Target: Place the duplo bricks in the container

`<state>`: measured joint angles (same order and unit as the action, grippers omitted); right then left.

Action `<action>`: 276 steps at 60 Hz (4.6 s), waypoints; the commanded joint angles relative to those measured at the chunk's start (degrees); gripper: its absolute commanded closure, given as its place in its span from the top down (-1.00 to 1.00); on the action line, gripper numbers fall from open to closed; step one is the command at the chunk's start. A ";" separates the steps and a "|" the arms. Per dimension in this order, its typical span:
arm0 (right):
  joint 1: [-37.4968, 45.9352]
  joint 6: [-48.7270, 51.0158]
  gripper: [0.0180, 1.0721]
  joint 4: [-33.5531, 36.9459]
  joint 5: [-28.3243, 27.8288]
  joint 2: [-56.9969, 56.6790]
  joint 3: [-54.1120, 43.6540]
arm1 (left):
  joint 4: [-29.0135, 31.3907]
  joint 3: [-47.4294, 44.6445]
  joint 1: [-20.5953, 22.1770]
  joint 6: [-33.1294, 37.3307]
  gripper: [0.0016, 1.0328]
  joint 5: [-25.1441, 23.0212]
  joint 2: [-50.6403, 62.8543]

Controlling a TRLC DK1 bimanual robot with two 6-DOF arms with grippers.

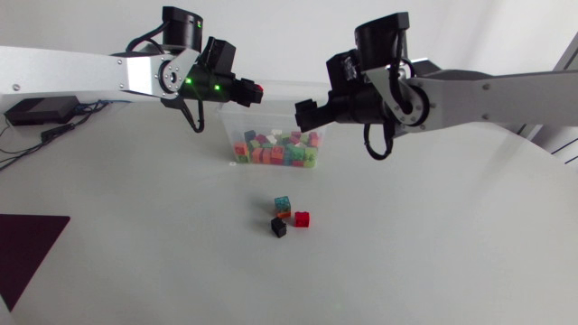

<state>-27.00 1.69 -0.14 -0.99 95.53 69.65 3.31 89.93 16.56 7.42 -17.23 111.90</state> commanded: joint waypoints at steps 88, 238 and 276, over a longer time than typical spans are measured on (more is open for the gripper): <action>-9.65 -16.81 0.50 30.20 4.07 19.96 4.44 | -2.08 -35.53 -0.74 5.59 0.84 5.98 -27.52; 5.47 -9.34 -0.34 18.25 -7.44 -4.12 2.42 | 31.41 -17.42 19.57 17.10 -0.64 9.59 -2.82; 2.57 -9.08 -0.34 4.27 -3.75 12.23 16.05 | 33.08 -18.91 14.29 17.10 -0.64 7.92 -17.94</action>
<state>-23.55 -6.63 5.69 -5.50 104.79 83.07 35.79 72.03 31.88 24.43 -8.58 96.20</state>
